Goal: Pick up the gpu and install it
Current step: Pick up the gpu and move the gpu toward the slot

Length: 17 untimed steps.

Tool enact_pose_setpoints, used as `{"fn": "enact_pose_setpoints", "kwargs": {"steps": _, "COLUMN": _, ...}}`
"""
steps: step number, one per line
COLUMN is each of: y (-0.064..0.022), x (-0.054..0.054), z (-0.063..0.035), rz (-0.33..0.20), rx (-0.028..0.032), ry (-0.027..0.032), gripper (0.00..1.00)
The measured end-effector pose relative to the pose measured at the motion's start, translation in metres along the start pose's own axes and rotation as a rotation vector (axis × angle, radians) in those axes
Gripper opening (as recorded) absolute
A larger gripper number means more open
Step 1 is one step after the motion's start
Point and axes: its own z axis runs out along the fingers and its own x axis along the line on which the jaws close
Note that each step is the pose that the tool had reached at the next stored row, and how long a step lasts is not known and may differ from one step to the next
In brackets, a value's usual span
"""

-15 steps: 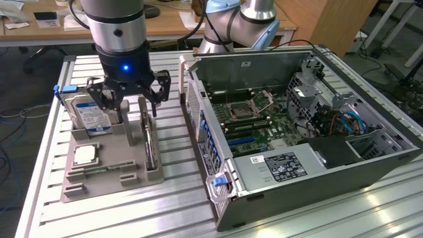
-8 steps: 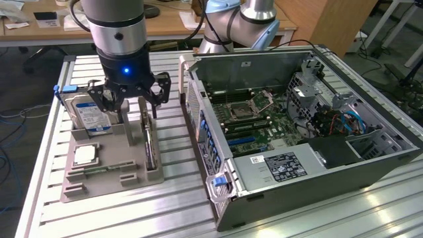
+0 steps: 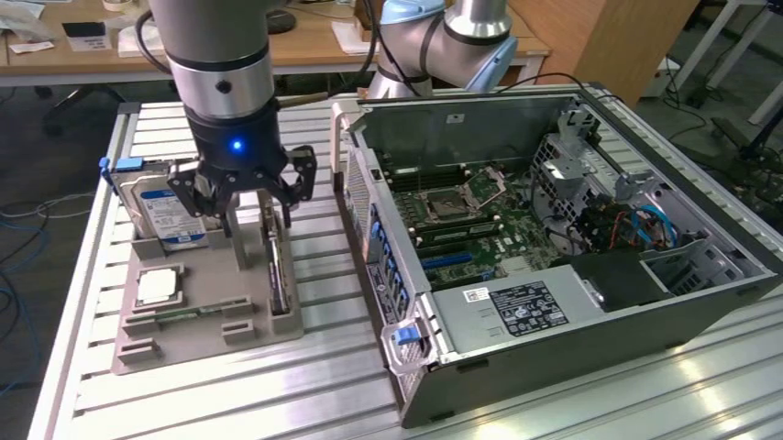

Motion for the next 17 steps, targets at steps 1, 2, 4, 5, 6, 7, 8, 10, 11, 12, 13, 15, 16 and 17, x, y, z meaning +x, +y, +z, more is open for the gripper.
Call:
{"fn": "enact_pose_setpoints", "kwargs": {"steps": 1, "y": -0.0001, "x": 0.0, "z": 0.0007, "rz": 0.0, "rx": 0.0, "ry": -0.0001, "gripper": 0.71}}
{"fn": "enact_pose_setpoints", "kwargs": {"steps": 2, "y": -0.0001, "x": 0.0, "z": 0.0013, "rz": 0.0, "rx": 0.0, "ry": -0.0001, "gripper": 0.71}}
{"fn": "enact_pose_setpoints", "kwargs": {"steps": 4, "y": -0.0001, "x": 0.0, "z": 0.0026, "rz": 0.0, "rx": 0.0, "ry": 0.0, "gripper": 0.71}}
{"fn": "enact_pose_setpoints", "kwargs": {"steps": 5, "y": -0.0002, "x": 0.0, "z": 0.0033, "rz": 0.0, "rx": 0.0, "ry": 0.0, "gripper": 0.71}}
{"fn": "enact_pose_setpoints", "kwargs": {"steps": 6, "y": -0.0002, "x": 0.0, "z": 0.004, "rz": 0.0, "rx": -0.0001, "ry": -0.0001, "gripper": 0.71}}
{"fn": "enact_pose_setpoints", "kwargs": {"steps": 7, "y": -0.0002, "x": 0.0001, "z": 0.0045, "rz": 0.0, "rx": 0.0, "ry": 0.0, "gripper": 0.71}}
{"fn": "enact_pose_setpoints", "kwargs": {"steps": 8, "y": -0.0002, "x": 0.0, "z": 0.0051, "rz": 0.0, "rx": 0.0, "ry": 0.0, "gripper": 0.71}}
{"fn": "enact_pose_setpoints", "kwargs": {"steps": 10, "y": -0.0003, "x": 0.0, "z": 0.0064, "rz": 0.0, "rx": 0.0, "ry": 0.0, "gripper": 0.71}}
{"fn": "enact_pose_setpoints", "kwargs": {"steps": 11, "y": -0.0003, "x": 0.0, "z": 0.0071, "rz": 0.0, "rx": 0.0, "ry": -0.0001, "gripper": 0.71}}
{"fn": "enact_pose_setpoints", "kwargs": {"steps": 12, "y": -0.0004, "x": 0.0, "z": 0.0076, "rz": 0.0, "rx": 0.0, "ry": 0.0, "gripper": 0.71}}
{"fn": "enact_pose_setpoints", "kwargs": {"steps": 13, "y": -0.0004, "x": -0.0001, "z": 0.0081, "rz": 0.0, "rx": 0.0001, "ry": 0.0, "gripper": 0.71}}
{"fn": "enact_pose_setpoints", "kwargs": {"steps": 15, "y": -0.0005, "x": -0.0001, "z": 0.0094, "rz": 0.0, "rx": 0.0, "ry": 0.0, "gripper": 0.71}}
{"fn": "enact_pose_setpoints", "kwargs": {"steps": 16, "y": -0.0005, "x": -0.0001, "z": 0.01, "rz": 0.0, "rx": 0.0, "ry": -0.0001, "gripper": 0.71}}
{"fn": "enact_pose_setpoints", "kwargs": {"steps": 17, "y": -0.0005, "x": -0.0001, "z": 0.0105, "rz": 0.0, "rx": 0.0, "ry": 0.0, "gripper": 0.71}}
